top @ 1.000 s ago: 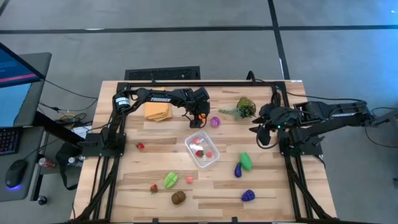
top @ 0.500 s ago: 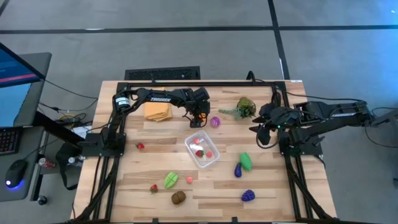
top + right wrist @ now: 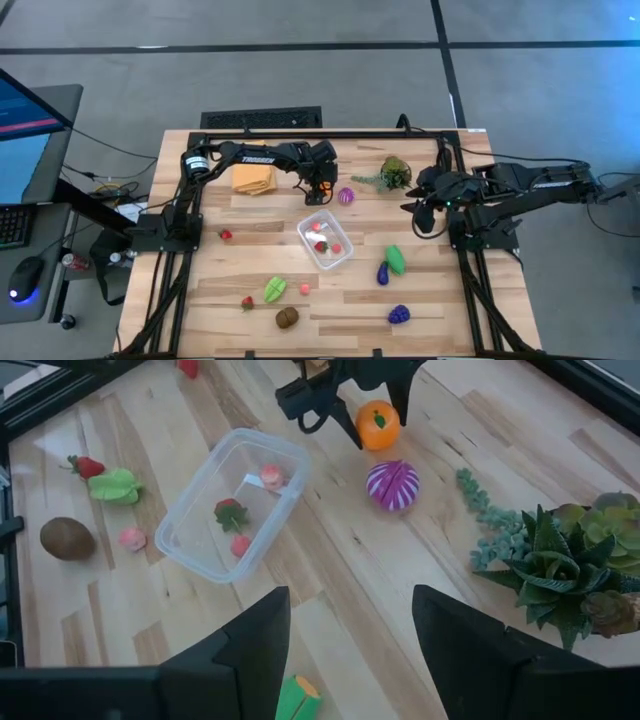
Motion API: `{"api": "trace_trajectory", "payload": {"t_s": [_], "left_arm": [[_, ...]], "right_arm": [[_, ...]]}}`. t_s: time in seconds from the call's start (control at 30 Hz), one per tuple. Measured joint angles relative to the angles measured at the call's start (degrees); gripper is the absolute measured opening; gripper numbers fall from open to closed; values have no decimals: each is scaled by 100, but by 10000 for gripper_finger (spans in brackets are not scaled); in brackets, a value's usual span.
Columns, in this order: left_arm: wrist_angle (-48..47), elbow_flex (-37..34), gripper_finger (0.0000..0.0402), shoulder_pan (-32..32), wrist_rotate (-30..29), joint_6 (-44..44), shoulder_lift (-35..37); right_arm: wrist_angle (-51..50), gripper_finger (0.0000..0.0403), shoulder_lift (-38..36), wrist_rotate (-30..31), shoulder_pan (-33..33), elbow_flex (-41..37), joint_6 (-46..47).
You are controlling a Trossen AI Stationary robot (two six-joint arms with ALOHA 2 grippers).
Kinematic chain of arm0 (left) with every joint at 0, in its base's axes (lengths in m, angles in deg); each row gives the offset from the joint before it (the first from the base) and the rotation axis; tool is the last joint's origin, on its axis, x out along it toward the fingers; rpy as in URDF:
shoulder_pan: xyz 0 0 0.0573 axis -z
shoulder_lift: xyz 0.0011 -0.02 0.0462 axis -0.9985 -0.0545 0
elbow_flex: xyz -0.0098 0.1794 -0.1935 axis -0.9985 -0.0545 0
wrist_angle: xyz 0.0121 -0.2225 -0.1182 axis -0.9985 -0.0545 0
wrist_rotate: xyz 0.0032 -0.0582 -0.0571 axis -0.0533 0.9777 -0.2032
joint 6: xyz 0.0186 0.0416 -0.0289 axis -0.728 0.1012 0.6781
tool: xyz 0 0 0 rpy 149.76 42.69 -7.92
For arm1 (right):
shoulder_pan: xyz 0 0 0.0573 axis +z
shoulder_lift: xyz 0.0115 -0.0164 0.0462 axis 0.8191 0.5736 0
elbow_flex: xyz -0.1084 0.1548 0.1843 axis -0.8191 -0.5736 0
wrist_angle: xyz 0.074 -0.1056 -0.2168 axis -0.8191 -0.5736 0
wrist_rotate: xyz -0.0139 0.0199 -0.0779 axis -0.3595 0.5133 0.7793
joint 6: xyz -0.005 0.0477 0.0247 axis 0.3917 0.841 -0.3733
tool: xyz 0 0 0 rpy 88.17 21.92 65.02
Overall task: Pick and placing Produce into tupperware
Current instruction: Put the orange into the transparent bin
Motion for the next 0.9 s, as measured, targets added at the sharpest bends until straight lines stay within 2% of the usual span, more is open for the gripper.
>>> {"api": "trace_trajectory", "payload": {"t_s": [0.17,0.43,0.67,0.9], "left_arm": [[-218,398,248,0,2,21,9],[-1199,1450,249,0,82,30,9],[-2200,2357,249,0,484,135,11],[-3007,2776,249,88,1092,291,17]], "right_arm": [[1,234,0,0,0,0,0],[0,234,0,-1,0,0,0],[1,234,0,4,0,0,-74],[5,234,0,151,2,0,-174]]}}
